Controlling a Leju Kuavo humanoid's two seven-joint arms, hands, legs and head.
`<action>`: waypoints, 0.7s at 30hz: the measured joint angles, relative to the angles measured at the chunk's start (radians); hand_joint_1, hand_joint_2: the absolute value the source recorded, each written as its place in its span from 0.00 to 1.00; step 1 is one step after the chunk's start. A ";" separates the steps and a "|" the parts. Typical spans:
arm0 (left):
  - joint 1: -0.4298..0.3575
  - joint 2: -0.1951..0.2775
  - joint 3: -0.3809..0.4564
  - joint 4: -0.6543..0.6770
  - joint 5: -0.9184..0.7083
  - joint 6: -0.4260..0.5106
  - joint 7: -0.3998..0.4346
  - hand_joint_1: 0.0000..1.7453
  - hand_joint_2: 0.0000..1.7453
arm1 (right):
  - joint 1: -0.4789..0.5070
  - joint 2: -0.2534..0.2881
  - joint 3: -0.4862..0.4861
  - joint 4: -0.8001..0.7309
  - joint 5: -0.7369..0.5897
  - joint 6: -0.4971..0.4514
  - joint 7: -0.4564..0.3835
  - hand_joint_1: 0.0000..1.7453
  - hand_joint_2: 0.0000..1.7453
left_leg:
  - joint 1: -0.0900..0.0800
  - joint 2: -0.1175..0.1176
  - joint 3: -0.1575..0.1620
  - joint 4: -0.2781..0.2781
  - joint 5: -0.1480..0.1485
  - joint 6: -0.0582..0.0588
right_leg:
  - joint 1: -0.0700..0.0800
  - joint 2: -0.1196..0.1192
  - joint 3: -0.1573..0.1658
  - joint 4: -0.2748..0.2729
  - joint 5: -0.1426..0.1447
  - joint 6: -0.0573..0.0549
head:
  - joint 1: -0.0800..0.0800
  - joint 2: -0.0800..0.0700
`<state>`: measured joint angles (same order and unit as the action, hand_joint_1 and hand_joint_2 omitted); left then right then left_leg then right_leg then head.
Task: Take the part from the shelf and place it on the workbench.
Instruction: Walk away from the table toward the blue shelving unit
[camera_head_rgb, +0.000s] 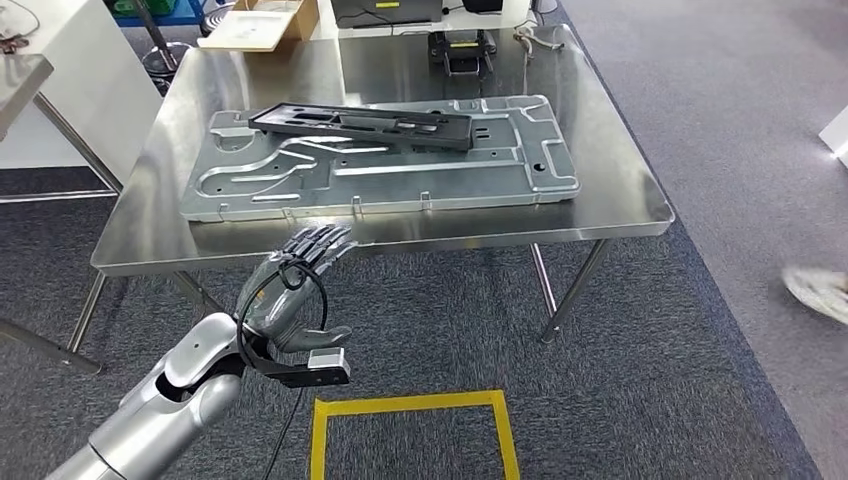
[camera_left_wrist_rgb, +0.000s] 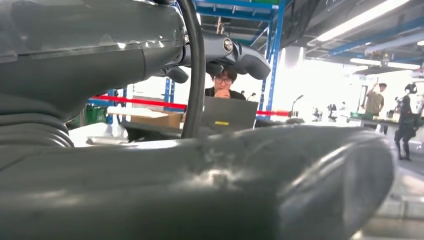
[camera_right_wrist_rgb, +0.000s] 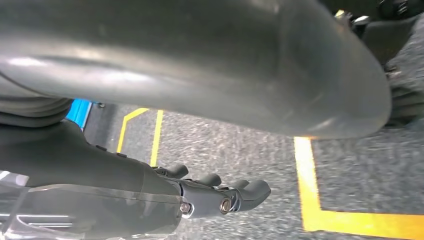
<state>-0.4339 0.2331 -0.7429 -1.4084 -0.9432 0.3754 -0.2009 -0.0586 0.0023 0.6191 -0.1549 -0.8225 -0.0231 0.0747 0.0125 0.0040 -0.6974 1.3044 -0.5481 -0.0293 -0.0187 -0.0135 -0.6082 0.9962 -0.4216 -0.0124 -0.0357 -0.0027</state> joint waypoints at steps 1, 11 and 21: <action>0.001 0.002 0.001 0.000 0.000 0.001 0.000 0.00 0.00 | 0.000 0.001 0.000 0.000 0.001 0.000 -0.001 0.00 0.00 | 0.001 0.000 0.034 -0.023 0.030 -0.001 | -0.001 0.000 -0.018 0.004 0.011 0.003 | 0.000 0.000; -0.001 0.015 0.023 0.001 0.000 0.010 -0.002 0.00 0.00 | -0.001 0.002 0.008 0.000 0.007 0.002 -0.006 0.00 0.00 | -0.005 0.006 0.186 -0.310 0.067 0.067 | -0.004 0.008 -0.097 0.104 -0.043 0.055 | 0.000 0.000; 0.015 0.028 0.028 -0.002 -0.002 0.019 0.000 0.00 0.00 | -0.004 -0.003 0.008 0.000 0.006 0.003 -0.006 0.00 0.00 | -0.021 0.006 0.063 -0.290 0.166 0.054 | 0.020 0.010 0.122 0.001 -0.104 0.019 | 0.000 0.000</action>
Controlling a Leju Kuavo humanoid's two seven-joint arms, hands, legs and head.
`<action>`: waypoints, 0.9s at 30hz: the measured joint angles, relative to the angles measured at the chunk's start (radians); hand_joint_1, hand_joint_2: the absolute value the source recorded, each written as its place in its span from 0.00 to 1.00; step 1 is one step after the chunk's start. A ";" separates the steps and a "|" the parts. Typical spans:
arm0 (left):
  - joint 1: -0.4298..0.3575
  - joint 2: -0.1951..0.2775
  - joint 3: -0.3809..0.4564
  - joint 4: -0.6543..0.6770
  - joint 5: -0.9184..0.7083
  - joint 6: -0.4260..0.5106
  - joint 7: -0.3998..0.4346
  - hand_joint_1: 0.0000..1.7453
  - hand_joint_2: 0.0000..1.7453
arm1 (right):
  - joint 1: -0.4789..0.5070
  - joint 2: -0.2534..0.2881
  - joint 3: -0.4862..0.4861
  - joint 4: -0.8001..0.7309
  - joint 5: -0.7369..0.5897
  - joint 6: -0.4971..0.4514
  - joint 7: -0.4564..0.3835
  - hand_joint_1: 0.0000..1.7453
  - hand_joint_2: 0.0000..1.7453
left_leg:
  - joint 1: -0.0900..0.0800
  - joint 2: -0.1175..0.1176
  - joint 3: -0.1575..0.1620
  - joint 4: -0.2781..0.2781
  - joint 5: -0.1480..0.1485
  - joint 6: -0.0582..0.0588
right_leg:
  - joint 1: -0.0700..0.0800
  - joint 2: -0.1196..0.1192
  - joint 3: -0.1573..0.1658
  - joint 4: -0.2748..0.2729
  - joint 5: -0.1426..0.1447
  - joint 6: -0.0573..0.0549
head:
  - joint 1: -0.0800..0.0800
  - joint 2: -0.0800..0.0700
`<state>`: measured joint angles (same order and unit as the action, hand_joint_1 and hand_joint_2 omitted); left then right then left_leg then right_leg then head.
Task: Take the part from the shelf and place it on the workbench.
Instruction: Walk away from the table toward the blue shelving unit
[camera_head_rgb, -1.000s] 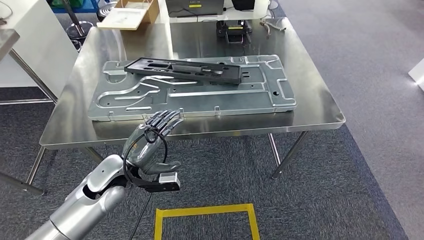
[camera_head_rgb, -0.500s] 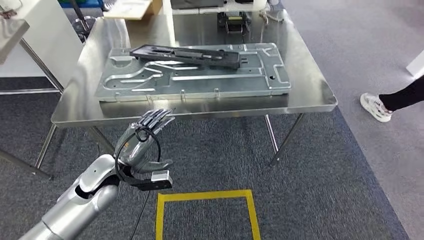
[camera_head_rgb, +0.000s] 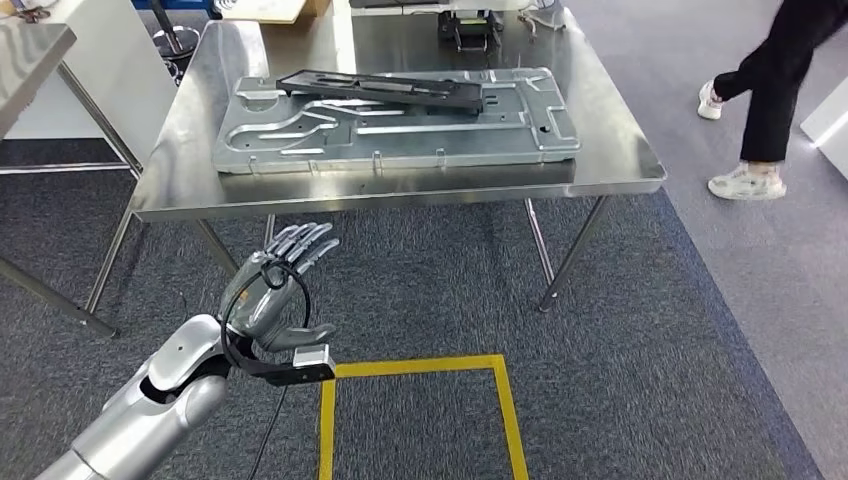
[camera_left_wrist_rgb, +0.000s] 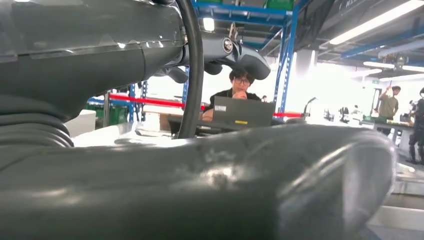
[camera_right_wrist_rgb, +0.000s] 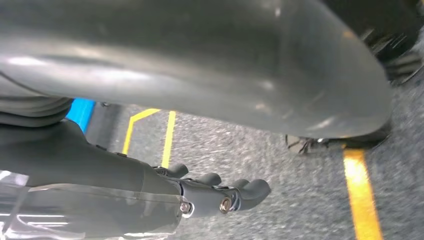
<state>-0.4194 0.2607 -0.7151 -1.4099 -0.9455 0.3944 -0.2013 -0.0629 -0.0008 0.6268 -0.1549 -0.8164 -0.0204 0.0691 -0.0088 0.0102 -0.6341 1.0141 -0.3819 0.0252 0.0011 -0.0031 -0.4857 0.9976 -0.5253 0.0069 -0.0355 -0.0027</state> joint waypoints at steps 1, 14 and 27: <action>0.001 0.002 0.000 0.000 -0.002 0.001 0.001 0.00 0.00 | 0.000 0.000 0.000 0.000 0.000 0.001 0.000 0.00 0.00 | 0.001 0.001 -0.002 -0.002 0.009 -0.006 | 0.001 0.000 0.000 -0.013 0.003 -0.003 | 0.000 0.000; 0.032 0.033 0.015 -0.024 -0.017 0.005 0.018 0.00 0.00 | -0.003 0.003 0.010 0.000 0.000 0.003 0.000 0.00 0.00 | 0.030 -0.004 0.130 0.062 -0.131 -0.060 | -0.014 -0.009 -0.182 0.013 0.144 -0.007 | 0.000 0.000; 0.062 0.046 0.029 -0.035 -0.016 0.020 0.026 0.00 0.00 | 0.001 0.004 0.013 0.001 0.000 -0.002 0.006 0.00 0.00 | 0.016 0.000 0.047 -0.015 -0.050 0.012 | -0.022 -0.006 -0.242 0.305 -0.024 0.040 | 0.000 0.000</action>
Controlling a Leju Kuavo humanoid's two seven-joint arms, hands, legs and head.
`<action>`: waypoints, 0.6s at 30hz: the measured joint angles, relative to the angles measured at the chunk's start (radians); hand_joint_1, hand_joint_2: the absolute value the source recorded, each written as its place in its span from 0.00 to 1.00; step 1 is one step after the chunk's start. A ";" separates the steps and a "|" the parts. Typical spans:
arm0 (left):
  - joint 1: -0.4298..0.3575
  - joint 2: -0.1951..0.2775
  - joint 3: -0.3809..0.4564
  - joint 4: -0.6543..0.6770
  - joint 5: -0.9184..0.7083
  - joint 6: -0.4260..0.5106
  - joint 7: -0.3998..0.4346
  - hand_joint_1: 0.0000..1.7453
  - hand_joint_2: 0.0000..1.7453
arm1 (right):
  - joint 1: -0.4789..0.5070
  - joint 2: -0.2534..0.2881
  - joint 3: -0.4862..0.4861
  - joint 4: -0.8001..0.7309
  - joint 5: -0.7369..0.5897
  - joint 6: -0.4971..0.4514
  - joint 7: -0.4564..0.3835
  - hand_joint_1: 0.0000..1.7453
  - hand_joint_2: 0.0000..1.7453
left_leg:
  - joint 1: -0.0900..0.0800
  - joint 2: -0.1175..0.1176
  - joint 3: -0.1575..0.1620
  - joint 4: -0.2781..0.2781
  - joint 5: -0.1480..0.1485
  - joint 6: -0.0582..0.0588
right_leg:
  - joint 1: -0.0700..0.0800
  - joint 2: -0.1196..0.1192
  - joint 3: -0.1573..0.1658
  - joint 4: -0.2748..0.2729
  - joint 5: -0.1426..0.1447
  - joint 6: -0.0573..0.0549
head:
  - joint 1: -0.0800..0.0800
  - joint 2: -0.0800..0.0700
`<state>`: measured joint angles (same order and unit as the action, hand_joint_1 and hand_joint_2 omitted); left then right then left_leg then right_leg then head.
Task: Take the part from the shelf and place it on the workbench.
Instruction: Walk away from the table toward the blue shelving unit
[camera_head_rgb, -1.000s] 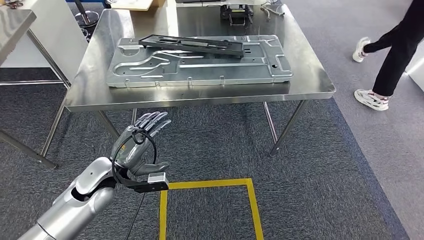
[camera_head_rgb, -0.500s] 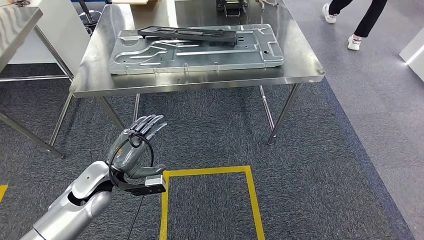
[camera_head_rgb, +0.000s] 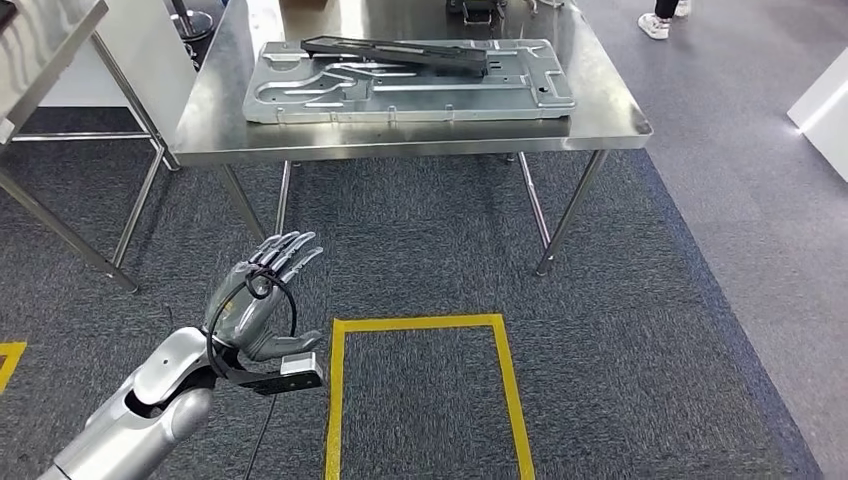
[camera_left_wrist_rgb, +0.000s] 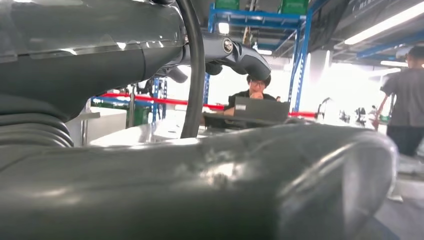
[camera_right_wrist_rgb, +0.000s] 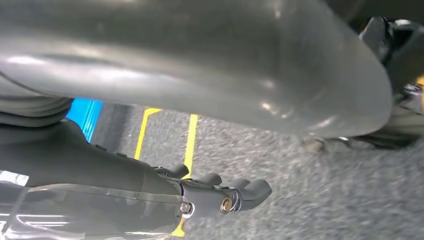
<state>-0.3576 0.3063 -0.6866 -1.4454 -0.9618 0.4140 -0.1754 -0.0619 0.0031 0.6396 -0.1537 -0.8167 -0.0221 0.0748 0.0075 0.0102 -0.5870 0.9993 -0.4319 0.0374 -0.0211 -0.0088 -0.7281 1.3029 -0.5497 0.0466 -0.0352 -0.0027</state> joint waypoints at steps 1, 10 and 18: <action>0.003 0.001 0.002 0.000 0.000 0.000 0.000 0.00 0.00 | 0.000 0.000 0.000 0.000 0.000 0.000 0.000 0.00 0.00 | 0.000 0.000 -0.016 0.003 0.010 -0.003 | 0.000 0.000 0.037 -0.028 0.026 -0.002 | 0.000 0.000; 0.010 0.013 0.015 -0.008 0.001 0.004 0.001 0.00 0.00 | -0.005 -0.001 0.001 0.000 -0.003 -0.001 0.001 0.00 0.00 | 0.000 -0.001 -0.083 0.055 0.005 -0.049 | 0.008 -0.002 0.221 -0.328 0.056 -0.059 | 0.000 0.000; 0.013 0.024 0.021 -0.008 0.006 0.004 0.001 0.00 0.00 | -0.005 -0.001 0.001 0.000 -0.006 -0.002 0.002 0.00 0.00 | 0.002 -0.002 0.015 0.159 -0.074 -0.049 | 0.015 -0.005 0.093 -0.300 0.139 -0.063 | 0.000 0.000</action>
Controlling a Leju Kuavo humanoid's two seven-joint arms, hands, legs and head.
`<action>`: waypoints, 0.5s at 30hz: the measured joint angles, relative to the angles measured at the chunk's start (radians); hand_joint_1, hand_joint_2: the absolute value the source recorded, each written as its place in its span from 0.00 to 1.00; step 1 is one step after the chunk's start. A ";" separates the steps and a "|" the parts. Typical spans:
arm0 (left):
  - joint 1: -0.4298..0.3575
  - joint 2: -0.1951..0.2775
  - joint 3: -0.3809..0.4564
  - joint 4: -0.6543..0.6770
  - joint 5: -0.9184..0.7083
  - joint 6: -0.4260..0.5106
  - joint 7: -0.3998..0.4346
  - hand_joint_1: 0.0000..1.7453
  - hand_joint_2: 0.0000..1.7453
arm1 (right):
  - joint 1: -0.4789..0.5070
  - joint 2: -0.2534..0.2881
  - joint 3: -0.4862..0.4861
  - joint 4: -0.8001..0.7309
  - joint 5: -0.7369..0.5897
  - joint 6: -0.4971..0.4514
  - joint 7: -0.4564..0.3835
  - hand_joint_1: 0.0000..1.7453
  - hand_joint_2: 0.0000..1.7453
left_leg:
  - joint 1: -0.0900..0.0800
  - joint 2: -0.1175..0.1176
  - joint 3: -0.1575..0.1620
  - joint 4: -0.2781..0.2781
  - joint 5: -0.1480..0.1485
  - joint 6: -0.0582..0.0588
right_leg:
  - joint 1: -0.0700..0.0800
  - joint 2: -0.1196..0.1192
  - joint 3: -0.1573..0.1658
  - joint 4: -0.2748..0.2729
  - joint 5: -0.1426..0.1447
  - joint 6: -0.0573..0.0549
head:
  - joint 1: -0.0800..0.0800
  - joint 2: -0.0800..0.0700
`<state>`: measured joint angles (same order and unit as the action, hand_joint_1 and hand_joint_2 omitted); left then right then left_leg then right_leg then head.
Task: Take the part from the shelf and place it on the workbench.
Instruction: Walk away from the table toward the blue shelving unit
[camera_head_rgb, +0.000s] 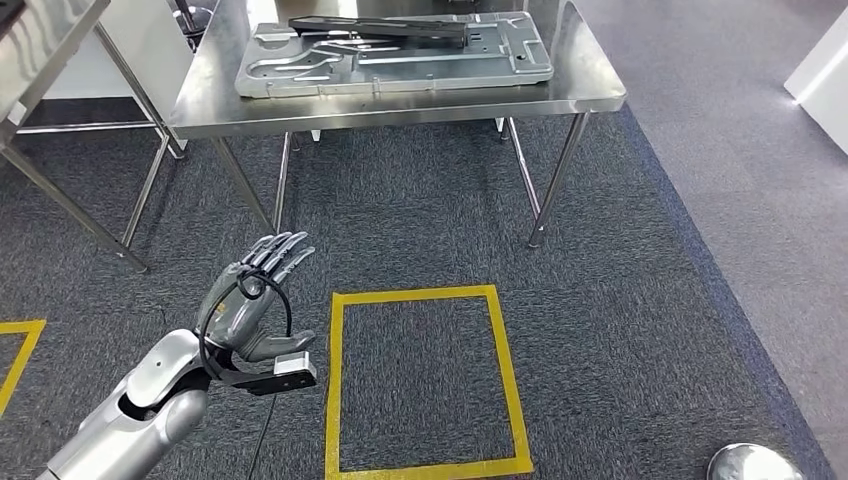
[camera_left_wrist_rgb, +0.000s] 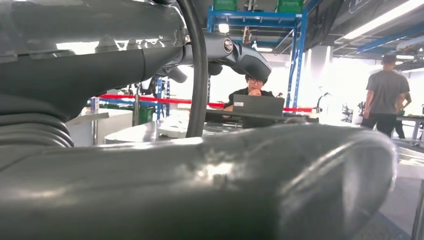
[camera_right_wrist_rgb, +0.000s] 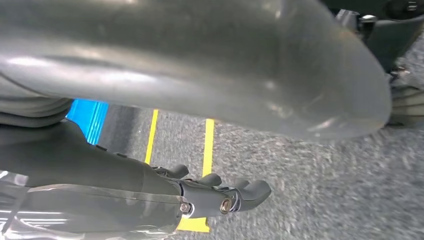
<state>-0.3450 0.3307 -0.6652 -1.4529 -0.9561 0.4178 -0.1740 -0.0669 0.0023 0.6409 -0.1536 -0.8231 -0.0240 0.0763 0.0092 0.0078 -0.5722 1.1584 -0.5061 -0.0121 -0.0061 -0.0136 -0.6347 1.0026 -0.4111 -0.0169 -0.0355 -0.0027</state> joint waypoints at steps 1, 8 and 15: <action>-0.002 0.000 0.002 0.000 0.000 0.000 0.000 0.00 0.00 | 0.000 0.000 0.000 0.000 0.000 0.000 0.000 0.00 0.00 | -0.002 0.000 0.051 -0.075 -0.005 0.005 | 0.001 0.000 -0.010 0.005 0.008 0.004 | 0.000 0.000; -0.006 0.002 0.011 -0.001 0.001 0.001 0.000 0.00 0.00 | 0.001 -0.001 0.000 0.001 -0.001 -0.001 0.001 0.00 0.00 | -0.001 0.005 0.064 -0.182 0.026 0.051 | -0.005 0.007 -0.052 0.080 -0.059 0.044 | 0.000 0.000; -0.004 0.003 0.014 0.000 0.008 0.001 0.000 0.00 0.00 | -0.001 -0.001 0.000 0.001 -0.001 -0.010 0.009 0.00 0.00 | -0.004 0.004 -0.056 -0.161 0.107 0.044 | -0.012 0.009 0.035 0.187 -0.098 0.055 | 0.000 0.000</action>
<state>-0.3487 0.3338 -0.6510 -1.4534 -0.9483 0.4191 -0.1742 -0.0677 0.0011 0.6409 -0.1527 -0.8240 -0.0338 0.0852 0.0057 0.0121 -0.6279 0.9970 -0.3991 0.0320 -0.0178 -0.0046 -0.5999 1.1899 -0.5096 0.0385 -0.0355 -0.0027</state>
